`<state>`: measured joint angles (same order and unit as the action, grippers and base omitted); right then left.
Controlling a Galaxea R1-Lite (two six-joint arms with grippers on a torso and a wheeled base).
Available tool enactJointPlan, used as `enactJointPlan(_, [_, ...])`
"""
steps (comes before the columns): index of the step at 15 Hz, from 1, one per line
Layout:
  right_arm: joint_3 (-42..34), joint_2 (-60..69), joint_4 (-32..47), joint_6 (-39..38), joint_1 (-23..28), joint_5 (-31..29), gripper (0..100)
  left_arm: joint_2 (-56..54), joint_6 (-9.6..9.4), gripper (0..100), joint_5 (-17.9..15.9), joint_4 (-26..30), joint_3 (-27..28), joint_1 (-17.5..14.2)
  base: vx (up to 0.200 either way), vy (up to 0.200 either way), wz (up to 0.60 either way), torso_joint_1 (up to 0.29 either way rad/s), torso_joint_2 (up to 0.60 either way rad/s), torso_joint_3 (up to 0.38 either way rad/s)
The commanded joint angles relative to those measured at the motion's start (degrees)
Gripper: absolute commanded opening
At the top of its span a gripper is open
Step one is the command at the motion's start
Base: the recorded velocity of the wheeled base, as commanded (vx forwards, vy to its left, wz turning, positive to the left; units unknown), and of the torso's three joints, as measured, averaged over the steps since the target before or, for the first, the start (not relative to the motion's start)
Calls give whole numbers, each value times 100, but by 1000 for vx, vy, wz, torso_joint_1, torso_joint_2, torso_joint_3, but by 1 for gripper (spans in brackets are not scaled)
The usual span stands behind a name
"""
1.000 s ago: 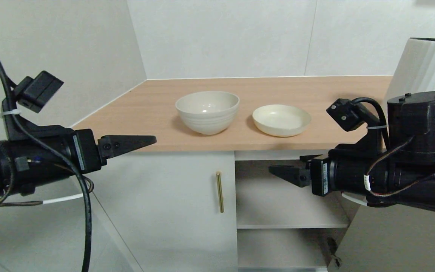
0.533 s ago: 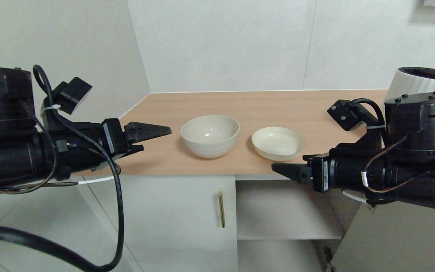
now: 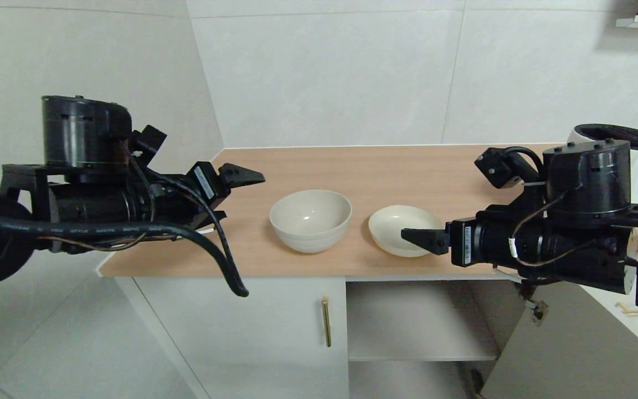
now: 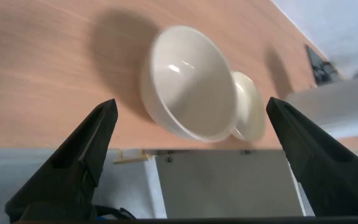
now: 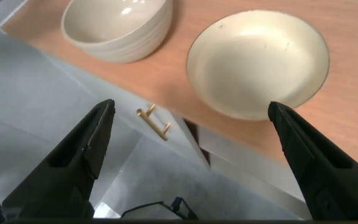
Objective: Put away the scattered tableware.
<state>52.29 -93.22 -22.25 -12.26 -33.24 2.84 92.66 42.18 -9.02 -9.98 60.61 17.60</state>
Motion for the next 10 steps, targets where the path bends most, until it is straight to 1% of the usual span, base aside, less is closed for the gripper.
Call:
enactJointPlan(1, [396,-179,414,-57,37,-91,100,270,10,100,14,-4,65,24,0,0,0,0,0,0])
enactJointPlan(2, [722,-205,959,-162,64,-196,100,288,10,100,14,-4,74,41,0,0,0,0,0,0])
enactJointPlan(3, [1135,-240,1557,-505,81,-266,100,349,10,100,23,-4,91,41,0,0,0,0,0,0])
enactJointPlan(4, [1530,-311,2014,-936,90,-337,100,411,18,100,58,-4,100,41,0,0,0,0,0,0])
enactJointPlan(5, [1847,-451,2348,-1173,169,-477,100,507,18,100,111,-4,144,41,0,0,0,0,0,0])
enactJointPlan(6, [2066,-601,2568,-1226,239,-662,100,595,18,100,190,5,170,50,0,0,0,0,0,0])
enactJointPlan(7, [2260,-838,2699,-1235,354,-970,100,718,18,100,296,-4,205,103,0,0,0,0,0,0])
enactJointPlan(8, [2339,-1023,2691,-1270,380,-1189,100,815,18,100,340,5,241,147,0,0,0,0,0,0])
enactJointPlan(10, [2383,-1207,2682,-1287,415,-1277,100,947,18,100,348,-4,258,200,0,0,0,0,0,0])
